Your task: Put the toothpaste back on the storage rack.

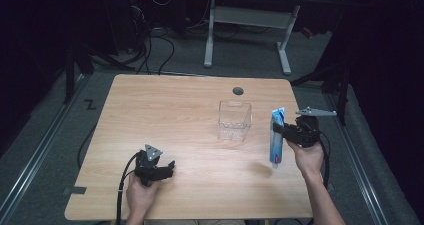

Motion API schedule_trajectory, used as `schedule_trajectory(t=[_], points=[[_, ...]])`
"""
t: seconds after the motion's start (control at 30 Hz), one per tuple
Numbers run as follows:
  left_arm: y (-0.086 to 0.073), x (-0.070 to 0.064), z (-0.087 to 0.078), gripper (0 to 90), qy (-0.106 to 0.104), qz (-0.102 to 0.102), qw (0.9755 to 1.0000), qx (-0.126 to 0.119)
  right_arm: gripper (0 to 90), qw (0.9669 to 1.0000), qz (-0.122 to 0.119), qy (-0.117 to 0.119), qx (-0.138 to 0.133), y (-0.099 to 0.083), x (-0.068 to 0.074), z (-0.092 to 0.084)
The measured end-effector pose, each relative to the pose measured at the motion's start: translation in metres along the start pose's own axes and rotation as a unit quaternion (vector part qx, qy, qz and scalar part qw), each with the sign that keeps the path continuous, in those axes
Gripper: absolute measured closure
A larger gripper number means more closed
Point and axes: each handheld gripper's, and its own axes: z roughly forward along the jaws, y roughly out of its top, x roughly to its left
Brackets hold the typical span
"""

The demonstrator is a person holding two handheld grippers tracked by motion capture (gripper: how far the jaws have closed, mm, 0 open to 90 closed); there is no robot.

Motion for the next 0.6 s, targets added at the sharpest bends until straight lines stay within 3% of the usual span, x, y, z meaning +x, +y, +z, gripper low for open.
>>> schedule_trajectory(t=[0.17,0.6], points=[[0.0,0.0,0.0,19.2,0.0,0.0,1.0,0.0,74.2,0.9992,0.01,0.035,-0.014,0.005,0.002,-0.004],[0.0,0.0,0.0,19.2,0.0,0.0,1.0,0.0,74.2,0.9977,-0.023,0.051,-0.037,0.023,0.018,-0.012]])
